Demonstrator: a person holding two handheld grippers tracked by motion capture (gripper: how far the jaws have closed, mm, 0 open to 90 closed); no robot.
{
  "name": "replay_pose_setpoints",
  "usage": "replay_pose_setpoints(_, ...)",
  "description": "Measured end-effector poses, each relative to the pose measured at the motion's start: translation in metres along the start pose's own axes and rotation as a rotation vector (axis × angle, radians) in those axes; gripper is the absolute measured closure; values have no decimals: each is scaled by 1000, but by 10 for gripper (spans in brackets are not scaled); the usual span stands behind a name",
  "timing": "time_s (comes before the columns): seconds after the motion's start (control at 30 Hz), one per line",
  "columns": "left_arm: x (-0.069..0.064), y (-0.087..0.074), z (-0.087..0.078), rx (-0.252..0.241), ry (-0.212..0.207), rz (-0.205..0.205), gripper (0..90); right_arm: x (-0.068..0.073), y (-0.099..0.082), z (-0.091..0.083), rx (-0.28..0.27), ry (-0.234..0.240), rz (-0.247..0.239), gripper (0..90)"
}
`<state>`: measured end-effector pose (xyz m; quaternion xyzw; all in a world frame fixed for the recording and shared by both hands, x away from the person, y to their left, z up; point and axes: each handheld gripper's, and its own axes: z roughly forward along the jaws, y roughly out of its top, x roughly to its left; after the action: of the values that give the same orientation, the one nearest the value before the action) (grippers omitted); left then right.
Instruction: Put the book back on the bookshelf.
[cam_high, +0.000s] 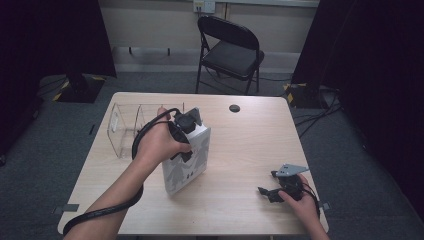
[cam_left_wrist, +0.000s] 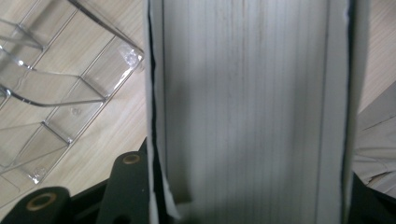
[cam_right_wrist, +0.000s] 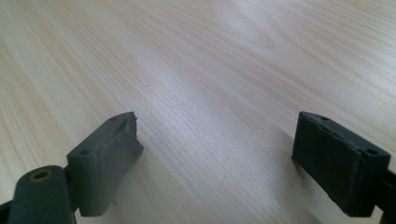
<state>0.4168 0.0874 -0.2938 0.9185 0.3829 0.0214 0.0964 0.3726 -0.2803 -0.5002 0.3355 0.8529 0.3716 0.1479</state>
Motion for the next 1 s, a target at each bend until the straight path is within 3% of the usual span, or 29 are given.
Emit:
replay_pose_setpoints(0.27,10,-9,-4,-11,12,-50,529,0,0,0,0,0,0,132)
replay_pose_setpoints(0.53,17,-19,-6,7,14,-61,528,0,0,0,0,0,0,132)
replay_pose_setpoints(1.0,25,-32,-8,-5,6,-80,528,0,0,0,0,1,1,132)
